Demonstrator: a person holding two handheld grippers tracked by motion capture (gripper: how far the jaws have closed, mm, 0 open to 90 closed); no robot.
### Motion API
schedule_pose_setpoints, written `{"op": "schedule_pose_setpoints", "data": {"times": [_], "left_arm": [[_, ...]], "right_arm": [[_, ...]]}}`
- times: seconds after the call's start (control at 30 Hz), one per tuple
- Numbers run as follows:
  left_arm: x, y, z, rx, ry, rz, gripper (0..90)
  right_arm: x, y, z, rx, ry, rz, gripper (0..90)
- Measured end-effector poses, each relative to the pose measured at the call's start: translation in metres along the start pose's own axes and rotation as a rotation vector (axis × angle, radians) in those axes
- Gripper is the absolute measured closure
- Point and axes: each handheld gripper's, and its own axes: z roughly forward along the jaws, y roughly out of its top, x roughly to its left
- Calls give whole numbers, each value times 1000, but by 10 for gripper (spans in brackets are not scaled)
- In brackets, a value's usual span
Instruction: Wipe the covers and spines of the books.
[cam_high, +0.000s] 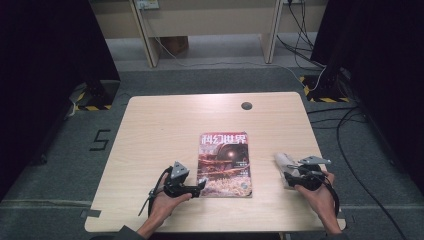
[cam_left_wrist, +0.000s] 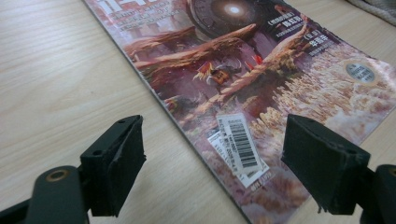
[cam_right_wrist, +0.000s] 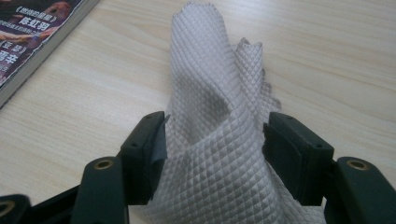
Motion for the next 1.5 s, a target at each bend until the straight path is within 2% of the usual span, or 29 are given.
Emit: {"op": "schedule_pose_setpoints", "data": {"times": [0.17, 0.37, 0.4, 0.47, 0.5, 0.53, 0.57, 0.7, 0.8, 0.93, 1.03, 1.27, 1.37, 1.43, 1.5], "left_arm": [[-2, 0, 8, 20, 11, 15, 200], [-4, -1, 17, 48, 2, 28, 199], [-5, -1, 19, 54, -1, 29, 192], [-5, -1, 20, 52, 2, 32, 189], [-6, 0, 20, 53, 4, 33, 195], [-6, -1, 20, 51, 2, 31, 195], [-7, -1, 20, 48, -2, 29, 210], [-8, -1, 19, 51, -9, 26, 248], [-10, -1, 18, 52, -9, 25, 287], [-15, -3, 16, 59, -6, 26, 287], [-20, -4, 15, 63, -4, 25, 287], [-31, -9, 10, 69, -6, 37, 288], [-35, -11, 8, 73, -8, 39, 288], [-38, -12, 7, 75, -11, 43, 288], [-41, -13, 6, 77, -13, 45, 287]], "right_arm": [[-1, -1, 4, 15, -3, -17, 395], [0, 0, 9, 45, -7, -28, 419], [-1, 0, 10, 40, 3, -30, 450], [-1, 0, 10, 41, 13, -22, 455], [-5, 1, 9, 36, 17, 1, 521], [-5, 1, 9, 36, 17, 1, 521], [-6, 0, 9, 32, 14, 3, 558], [-7, 1, 10, 19, 5, -37, 666], [-6, 1, 10, 16, 10, -53, 703], [-5, 2, 8, 12, 12, -49, 731], [-4, 8, 6, -19, 17, -60, 743], [9, 28, 2, -81, 51, -84, 750], [22, 43, 3, -116, 86, -104, 750], [27, 47, 4, -122, 94, -106, 750], [37, 56, 6, -130, 117, -135, 750]]}}
